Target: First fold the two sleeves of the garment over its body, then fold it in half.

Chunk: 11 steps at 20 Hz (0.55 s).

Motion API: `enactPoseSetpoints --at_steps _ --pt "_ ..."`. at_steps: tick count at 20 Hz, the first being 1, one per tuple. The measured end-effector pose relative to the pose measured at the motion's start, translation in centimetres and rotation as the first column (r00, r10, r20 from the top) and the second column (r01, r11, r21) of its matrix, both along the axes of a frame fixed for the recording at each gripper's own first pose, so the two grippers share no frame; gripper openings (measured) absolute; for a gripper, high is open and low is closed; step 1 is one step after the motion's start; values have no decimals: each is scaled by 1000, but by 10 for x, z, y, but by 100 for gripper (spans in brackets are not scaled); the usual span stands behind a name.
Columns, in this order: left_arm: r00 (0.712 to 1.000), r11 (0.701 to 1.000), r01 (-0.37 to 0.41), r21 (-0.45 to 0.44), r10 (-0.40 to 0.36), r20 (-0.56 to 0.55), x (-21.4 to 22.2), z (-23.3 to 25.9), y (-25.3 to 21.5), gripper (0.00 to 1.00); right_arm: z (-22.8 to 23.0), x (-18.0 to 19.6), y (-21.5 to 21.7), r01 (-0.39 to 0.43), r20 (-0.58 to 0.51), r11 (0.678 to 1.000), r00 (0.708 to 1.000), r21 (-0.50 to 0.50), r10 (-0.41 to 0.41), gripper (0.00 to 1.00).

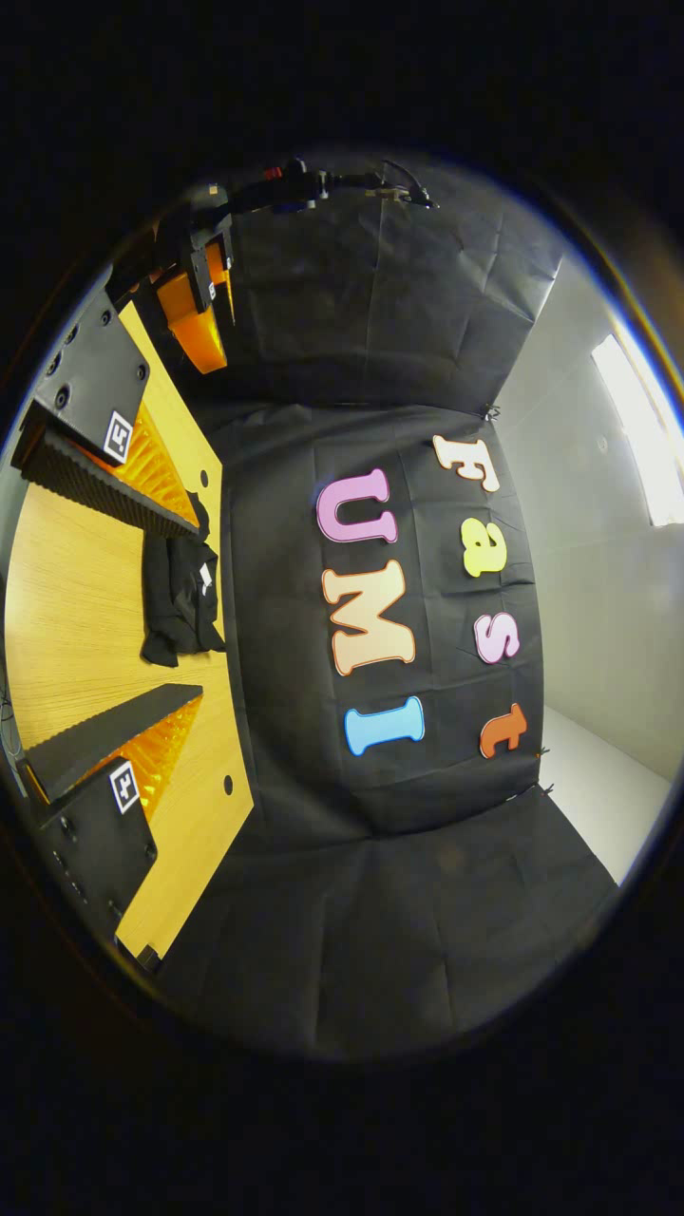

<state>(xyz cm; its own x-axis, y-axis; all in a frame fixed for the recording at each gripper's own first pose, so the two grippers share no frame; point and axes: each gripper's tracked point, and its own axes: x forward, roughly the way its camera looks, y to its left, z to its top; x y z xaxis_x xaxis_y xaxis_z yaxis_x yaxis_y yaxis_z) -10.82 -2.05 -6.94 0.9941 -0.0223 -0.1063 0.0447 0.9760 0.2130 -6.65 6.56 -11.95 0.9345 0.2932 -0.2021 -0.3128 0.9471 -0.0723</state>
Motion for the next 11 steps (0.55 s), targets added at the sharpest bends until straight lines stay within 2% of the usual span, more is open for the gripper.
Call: enactPoseSetpoints --at_steps 11 --pt "999 1000 21 -10 -21 -35 23 -17 -12 92 -3 20 -1 8 -4 1000 1000 -27 -8 97"
